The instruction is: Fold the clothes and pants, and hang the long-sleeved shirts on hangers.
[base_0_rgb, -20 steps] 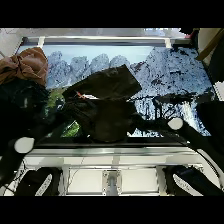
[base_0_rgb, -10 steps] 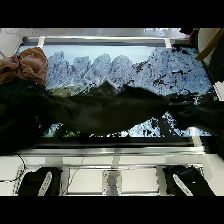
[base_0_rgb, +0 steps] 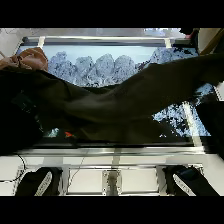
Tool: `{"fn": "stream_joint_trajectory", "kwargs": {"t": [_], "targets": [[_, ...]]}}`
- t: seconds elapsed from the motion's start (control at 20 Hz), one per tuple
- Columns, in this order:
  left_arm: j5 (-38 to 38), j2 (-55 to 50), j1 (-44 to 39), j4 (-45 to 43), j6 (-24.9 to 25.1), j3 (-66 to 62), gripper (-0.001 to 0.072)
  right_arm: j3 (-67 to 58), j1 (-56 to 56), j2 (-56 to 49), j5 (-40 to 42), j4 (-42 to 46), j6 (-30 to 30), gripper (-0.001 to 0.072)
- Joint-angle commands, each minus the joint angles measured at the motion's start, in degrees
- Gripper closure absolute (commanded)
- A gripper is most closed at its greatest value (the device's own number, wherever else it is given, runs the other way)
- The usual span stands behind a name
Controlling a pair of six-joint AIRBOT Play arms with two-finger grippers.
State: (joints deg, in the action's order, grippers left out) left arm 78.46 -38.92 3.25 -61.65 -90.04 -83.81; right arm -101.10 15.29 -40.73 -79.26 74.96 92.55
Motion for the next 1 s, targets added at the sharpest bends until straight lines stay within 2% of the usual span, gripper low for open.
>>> {"fn": "stream_joint_trajectory", "kwargs": {"t": [0.0, 0.1, 0.25, 0.45, 0.55, 0.65, 0.95], "targets": [[5.90, -8.00, 0.00, -8.39, 0.33, 0.31, 0.0681, 4.11, 0.04, -6.97, -3.30, 7.30, -0.83, 0.0703], [5.07, -15.47, 0.00, -10.60, 0.74, 3.65, 0.0680, 9.79, 0.02, -12.00, -0.90, 11.45, -1.86, 0.0703], [-4.09, -28.11, 0.09, -16.81, 1.44, 5.51, 0.0680, 16.39, -4.66, -20.74, 7.58, 11.63, -2.14, 0.0703], [-24.17, -39.34, -0.79, -12.44, -0.15, 5.51, 0.0680, 17.66, -13.77, -33.92, 22.01, -0.50, -2.27, 0.0703], [-31.19, -43.19, -1.95, -8.96, -0.11, 5.51, 0.0680, 17.66, -14.32, -39.54, 28.92, -4.44, -4.81, 0.0703], [-34.73, -46.36, -3.87, -8.35, 0.09, 5.49, 0.0680, 17.29, -13.42, -44.81, 32.92, -7.56, -6.43, 0.0702], [-48.04, -50.03, -7.06, -8.33, -1.42, 5.49, 0.0680, 17.25, -11.43, -53.37, 44.68, -12.09, -6.54, 0.0702]]}}
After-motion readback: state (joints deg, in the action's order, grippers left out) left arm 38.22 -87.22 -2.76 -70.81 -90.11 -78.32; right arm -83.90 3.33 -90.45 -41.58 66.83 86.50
